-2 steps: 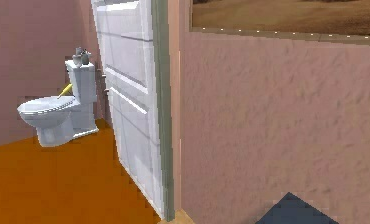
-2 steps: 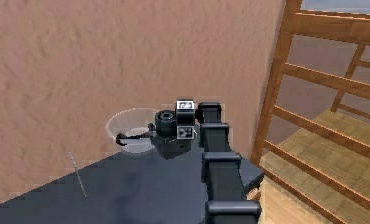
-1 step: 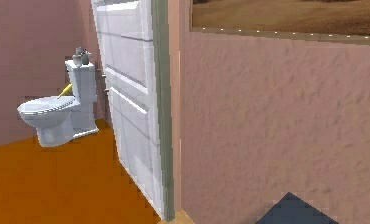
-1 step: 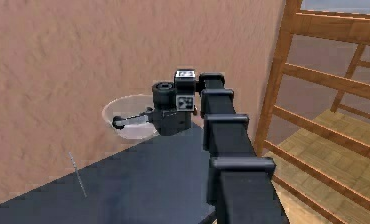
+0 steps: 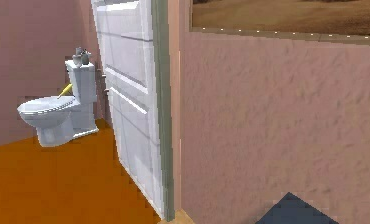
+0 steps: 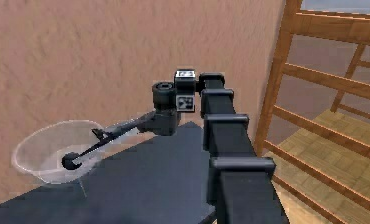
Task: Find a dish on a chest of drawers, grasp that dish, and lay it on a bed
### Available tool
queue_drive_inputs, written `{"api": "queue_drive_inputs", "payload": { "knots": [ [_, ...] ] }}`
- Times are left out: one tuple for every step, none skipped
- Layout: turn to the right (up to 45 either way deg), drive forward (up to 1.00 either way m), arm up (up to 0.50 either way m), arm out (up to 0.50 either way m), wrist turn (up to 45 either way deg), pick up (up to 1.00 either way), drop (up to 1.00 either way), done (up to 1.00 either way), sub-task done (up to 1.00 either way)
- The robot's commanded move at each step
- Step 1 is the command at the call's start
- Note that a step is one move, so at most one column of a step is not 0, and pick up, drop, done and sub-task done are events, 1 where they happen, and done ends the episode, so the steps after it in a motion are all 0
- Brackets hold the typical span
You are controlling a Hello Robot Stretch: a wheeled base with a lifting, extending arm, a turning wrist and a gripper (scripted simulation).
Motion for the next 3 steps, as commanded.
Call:
{"api": "queue_drive_inputs", "payload": {
  "knots": [
    [0.0,0.00,0.00,0.00,-45.0,0.00,0.00,0.00,0.00],
    [0.0,0.00,0.00,0.00,-6.0,0.00,0.00,0.00,0.00],
    [0.0,0.00,0.00,-0.22,0.0,0.00,0.00,0.00,0.00]
  ]
}}
